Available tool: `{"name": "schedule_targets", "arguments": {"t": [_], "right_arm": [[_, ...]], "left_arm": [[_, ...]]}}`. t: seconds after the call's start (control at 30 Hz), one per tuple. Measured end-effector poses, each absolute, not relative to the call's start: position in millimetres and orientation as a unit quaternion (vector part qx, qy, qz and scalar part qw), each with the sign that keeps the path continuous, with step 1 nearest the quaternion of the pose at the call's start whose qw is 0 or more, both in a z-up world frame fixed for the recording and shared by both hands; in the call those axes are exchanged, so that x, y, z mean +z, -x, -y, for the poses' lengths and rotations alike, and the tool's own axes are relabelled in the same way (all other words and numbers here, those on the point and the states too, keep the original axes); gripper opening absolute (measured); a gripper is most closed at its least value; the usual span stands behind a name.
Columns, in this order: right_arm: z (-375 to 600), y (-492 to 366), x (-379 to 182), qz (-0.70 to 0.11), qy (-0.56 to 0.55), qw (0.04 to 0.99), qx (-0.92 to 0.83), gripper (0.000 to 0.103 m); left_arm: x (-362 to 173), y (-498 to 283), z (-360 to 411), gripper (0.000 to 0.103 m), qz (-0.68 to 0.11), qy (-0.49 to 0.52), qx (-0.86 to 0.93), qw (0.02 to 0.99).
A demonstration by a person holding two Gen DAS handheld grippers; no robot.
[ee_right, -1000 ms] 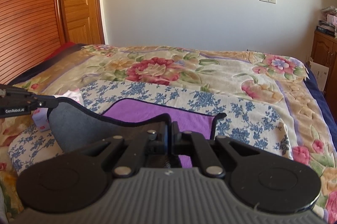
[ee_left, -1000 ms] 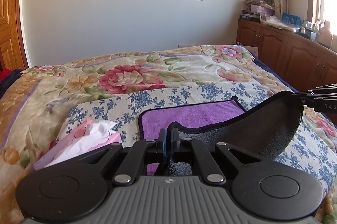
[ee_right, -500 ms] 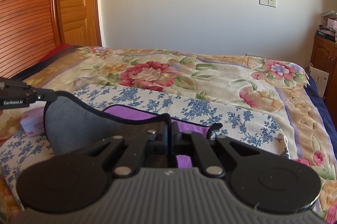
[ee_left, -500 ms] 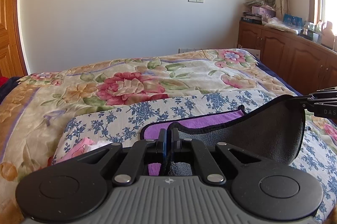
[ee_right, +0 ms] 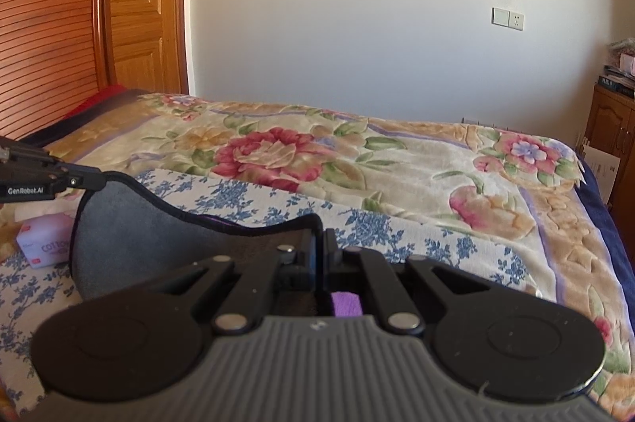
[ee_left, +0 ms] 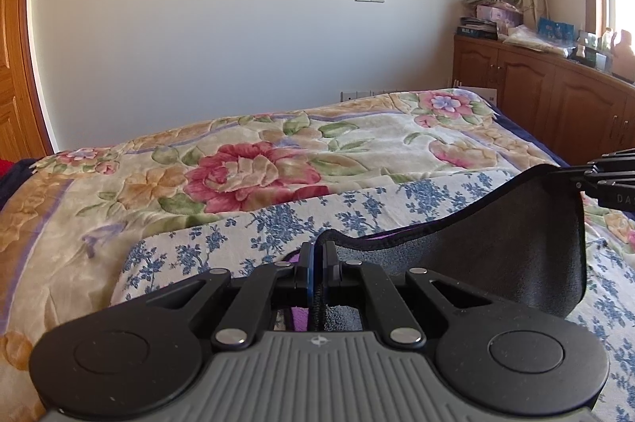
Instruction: Fold towel
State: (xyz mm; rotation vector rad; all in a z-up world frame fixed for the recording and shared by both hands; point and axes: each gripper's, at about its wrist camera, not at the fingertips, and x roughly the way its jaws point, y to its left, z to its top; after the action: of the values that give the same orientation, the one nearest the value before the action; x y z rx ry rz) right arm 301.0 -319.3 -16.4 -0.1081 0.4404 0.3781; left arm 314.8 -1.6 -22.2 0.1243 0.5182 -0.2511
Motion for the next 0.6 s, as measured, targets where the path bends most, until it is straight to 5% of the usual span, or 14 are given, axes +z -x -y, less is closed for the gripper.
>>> {"name": "schedule_targets", "arguments": {"t": [0.6], "right_arm": [[315,-340,-28,-0.214,0.069,0.96,0.168,0.004]], "left_arm": [[-27,-359,13,0.005,-0.241,-0.065,-0.106,0.963]]}}
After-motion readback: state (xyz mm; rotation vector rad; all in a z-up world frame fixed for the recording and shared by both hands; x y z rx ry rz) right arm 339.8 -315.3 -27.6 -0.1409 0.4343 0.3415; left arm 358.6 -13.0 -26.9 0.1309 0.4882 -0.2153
